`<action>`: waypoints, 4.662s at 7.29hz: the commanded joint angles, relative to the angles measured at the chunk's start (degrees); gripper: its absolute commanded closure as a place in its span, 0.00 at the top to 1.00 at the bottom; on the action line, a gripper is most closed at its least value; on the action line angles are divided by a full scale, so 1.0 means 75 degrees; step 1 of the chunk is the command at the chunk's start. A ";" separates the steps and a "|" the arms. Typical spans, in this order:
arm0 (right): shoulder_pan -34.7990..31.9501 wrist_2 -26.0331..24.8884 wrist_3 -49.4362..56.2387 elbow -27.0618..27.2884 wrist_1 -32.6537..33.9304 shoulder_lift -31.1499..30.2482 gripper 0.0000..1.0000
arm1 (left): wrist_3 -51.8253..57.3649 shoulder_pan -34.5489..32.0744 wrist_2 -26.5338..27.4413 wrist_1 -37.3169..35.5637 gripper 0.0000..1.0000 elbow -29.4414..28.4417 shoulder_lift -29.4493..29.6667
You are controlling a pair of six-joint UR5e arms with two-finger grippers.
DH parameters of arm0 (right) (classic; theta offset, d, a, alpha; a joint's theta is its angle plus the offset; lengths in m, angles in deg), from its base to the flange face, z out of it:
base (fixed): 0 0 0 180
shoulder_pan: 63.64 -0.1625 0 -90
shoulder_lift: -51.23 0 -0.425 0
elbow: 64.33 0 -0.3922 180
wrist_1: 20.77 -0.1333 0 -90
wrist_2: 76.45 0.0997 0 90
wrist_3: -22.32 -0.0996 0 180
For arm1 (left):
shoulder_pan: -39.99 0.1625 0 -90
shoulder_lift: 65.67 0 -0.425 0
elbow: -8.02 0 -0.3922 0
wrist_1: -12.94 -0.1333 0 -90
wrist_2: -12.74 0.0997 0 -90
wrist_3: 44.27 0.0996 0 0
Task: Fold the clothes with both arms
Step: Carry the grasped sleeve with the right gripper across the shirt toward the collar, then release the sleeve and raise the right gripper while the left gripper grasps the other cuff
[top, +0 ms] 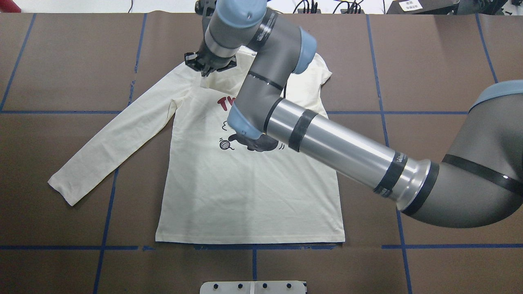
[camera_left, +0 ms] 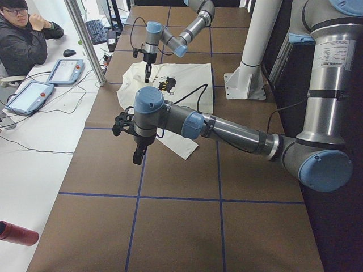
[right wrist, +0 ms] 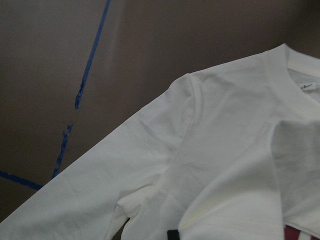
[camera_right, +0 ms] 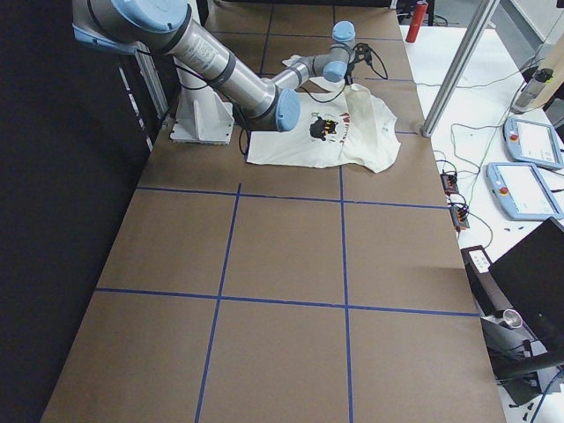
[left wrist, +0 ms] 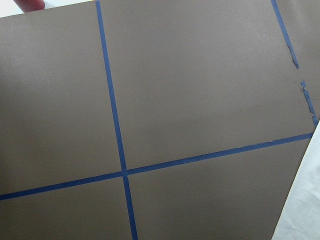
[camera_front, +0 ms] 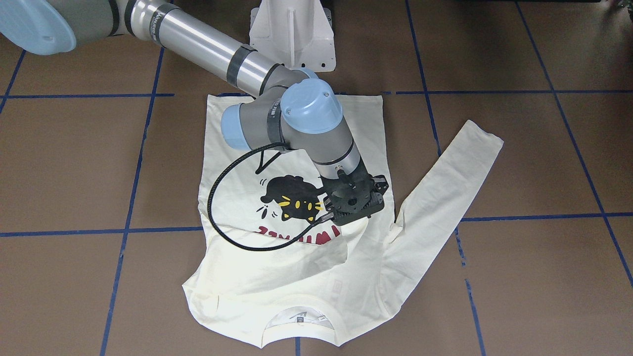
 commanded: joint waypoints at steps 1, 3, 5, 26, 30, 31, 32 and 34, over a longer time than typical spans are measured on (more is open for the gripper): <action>0.0208 -0.0192 0.0001 -0.0114 -0.0319 0.0022 0.00 | 0.0002 0.0005 0.0000 0.0000 1.00 -0.0025 0.0003; 0.0208 -0.0379 0.0001 -0.0349 -0.0695 0.0057 0.00 | 0.0002 0.0005 0.0000 0.0047 1.00 -0.0036 0.0015; 0.0208 -0.0730 -0.0660 -0.0349 -0.0696 0.0337 0.99 | 0.0002 0.0005 0.0000 0.0664 1.00 -0.0479 0.0015; -0.3085 0.2386 0.2556 0.4045 0.5082 -0.3353 1.00 | -1.2772 0.7482 0.4769 0.4535 0.96 0.0327 -0.2001; -0.3049 0.2362 0.2533 0.4057 0.5081 -0.3365 1.00 | -1.2818 0.7540 0.4758 0.4535 0.93 0.0268 -0.2048; -0.3038 0.2339 0.2532 0.4080 0.5070 -0.3388 1.00 | -1.2830 0.7598 0.4758 0.4535 0.93 0.0268 -0.2036; -0.3026 0.2339 0.2532 0.4092 0.5070 -0.3377 1.00 | -1.2830 0.7622 0.4758 0.4524 0.88 0.0268 -0.2048; -0.3026 0.2327 0.2532 0.4081 0.5070 -0.3388 1.00 | -1.2842 0.7692 0.4758 0.4535 0.88 0.0152 -0.2013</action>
